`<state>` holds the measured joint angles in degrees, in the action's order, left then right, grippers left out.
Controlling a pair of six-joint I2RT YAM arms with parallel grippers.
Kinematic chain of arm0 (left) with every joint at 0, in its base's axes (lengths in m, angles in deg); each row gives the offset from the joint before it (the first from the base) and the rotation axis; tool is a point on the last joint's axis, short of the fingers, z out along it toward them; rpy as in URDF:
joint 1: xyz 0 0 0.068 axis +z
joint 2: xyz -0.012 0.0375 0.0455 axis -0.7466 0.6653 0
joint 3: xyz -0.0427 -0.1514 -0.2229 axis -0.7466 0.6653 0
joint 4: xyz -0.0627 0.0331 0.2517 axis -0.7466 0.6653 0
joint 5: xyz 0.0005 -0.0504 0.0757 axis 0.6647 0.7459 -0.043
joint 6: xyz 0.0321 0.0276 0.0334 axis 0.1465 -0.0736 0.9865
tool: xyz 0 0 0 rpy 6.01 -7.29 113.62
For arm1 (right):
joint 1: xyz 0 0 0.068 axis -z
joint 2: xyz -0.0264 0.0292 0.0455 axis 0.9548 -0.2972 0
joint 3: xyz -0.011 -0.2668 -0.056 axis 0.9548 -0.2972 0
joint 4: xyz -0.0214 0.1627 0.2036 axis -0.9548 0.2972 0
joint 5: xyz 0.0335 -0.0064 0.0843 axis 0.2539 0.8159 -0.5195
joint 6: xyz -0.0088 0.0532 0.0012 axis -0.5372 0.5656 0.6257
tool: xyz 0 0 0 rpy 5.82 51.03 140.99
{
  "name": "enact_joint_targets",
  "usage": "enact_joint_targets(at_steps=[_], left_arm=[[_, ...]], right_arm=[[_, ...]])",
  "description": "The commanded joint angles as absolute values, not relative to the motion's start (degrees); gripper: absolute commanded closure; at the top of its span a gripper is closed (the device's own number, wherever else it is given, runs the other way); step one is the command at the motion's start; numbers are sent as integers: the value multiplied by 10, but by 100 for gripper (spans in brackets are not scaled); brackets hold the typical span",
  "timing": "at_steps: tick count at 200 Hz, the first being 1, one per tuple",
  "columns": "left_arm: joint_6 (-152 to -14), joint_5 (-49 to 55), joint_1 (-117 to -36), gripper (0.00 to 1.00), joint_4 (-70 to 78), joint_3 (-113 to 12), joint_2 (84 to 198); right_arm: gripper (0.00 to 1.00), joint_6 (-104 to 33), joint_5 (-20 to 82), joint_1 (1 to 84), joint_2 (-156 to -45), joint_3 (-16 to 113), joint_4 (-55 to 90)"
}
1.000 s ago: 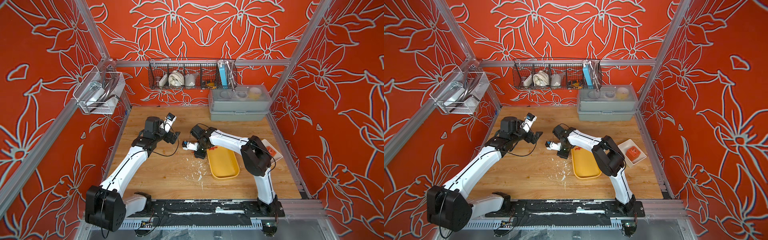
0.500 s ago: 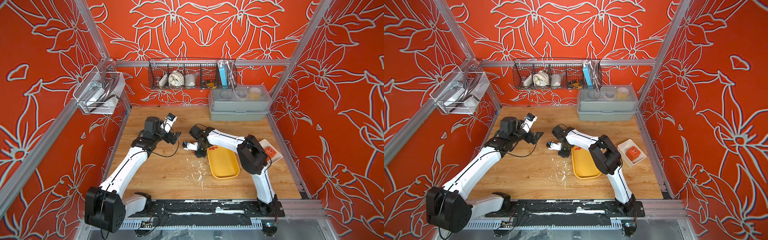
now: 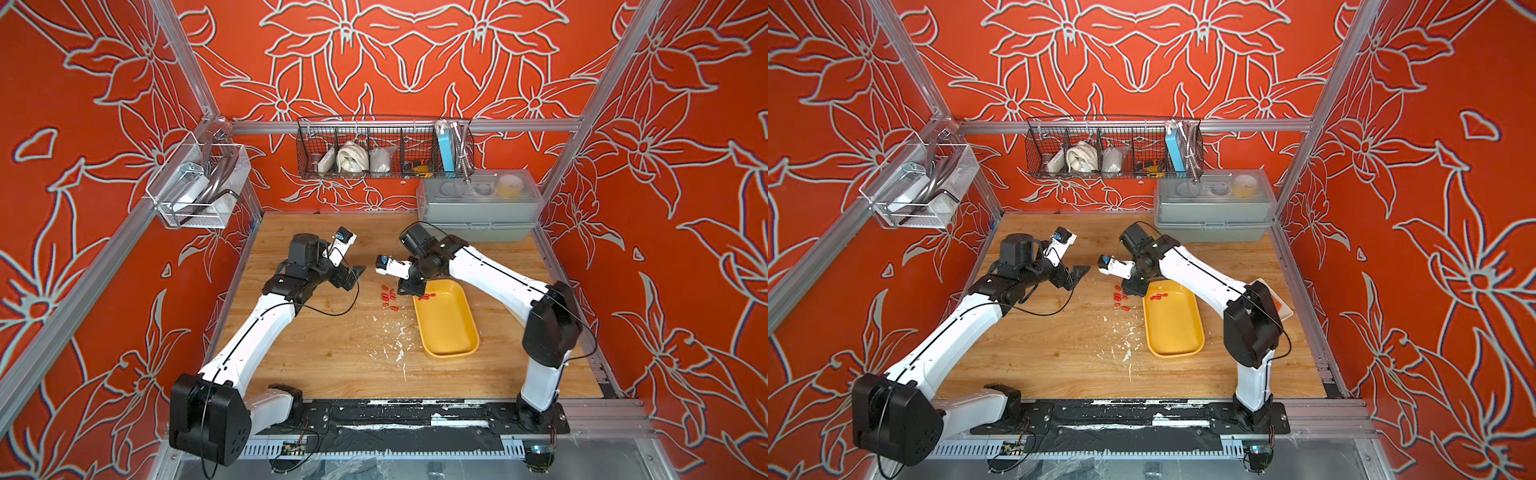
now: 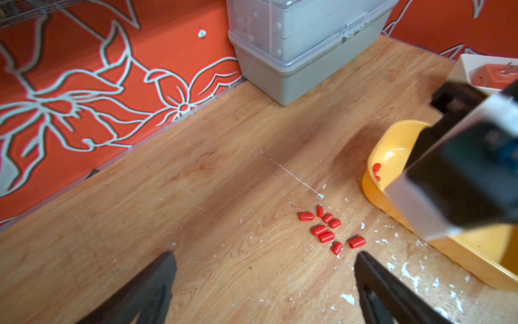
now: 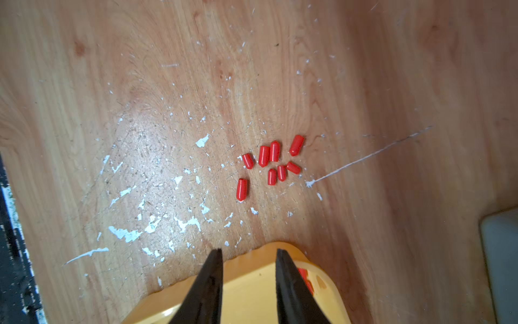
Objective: Take the screw protection sleeves out of the storage box
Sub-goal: Pick up the screw protection sleeve from the storage box.
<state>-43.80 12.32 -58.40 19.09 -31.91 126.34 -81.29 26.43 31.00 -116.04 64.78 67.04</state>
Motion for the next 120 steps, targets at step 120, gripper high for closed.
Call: enact_joint_targets(at_steps=[120], left_arm=[[-191,427,-615,2,337,-335,1358]], right_arm=[[55,-873,307,412,-998,346,555]])
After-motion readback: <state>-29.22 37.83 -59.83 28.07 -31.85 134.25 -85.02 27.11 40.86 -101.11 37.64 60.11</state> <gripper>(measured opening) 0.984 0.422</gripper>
